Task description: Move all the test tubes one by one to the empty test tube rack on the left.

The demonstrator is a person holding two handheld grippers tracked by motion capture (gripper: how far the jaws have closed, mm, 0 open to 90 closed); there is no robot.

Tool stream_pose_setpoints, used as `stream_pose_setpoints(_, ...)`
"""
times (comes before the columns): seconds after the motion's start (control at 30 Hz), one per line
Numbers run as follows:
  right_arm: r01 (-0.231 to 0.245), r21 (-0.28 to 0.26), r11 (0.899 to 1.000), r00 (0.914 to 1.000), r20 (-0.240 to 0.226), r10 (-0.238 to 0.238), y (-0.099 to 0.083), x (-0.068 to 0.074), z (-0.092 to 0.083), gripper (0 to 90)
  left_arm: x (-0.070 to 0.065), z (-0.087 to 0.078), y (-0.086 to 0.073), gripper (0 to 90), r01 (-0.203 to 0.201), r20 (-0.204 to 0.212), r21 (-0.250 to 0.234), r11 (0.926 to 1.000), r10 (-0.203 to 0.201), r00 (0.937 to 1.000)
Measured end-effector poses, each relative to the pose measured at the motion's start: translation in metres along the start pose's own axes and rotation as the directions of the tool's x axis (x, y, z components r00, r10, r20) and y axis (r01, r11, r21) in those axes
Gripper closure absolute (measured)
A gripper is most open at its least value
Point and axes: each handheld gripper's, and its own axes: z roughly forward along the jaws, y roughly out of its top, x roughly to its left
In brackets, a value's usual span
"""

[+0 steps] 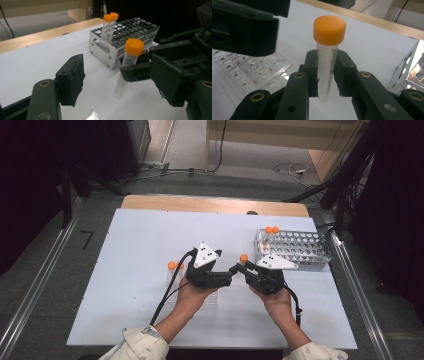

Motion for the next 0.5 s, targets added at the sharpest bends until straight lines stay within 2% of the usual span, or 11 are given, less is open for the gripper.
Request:
stream_pose_setpoints(0.23, 0.009, 0.011, 1.0, 0.9998, -0.021, -0.008, 0.0003, 0.0041, 0.0025, 71.4, -0.0045, 0.0084, 0.0002, 34.4, -0.018, 0.028, 0.001, 0.9998, 0.018, 0.9995)
stream_pose_setpoints(0.5, 0.025, 0.013, 1.0, 0.999, -0.038, -0.025, 0.0022, 0.0107, 0.0032, 71.4, -0.0082, 0.0111, 0.0019, 43.0, -0.037, 0.032, -0.004, 0.9993, 0.037, 0.9988)
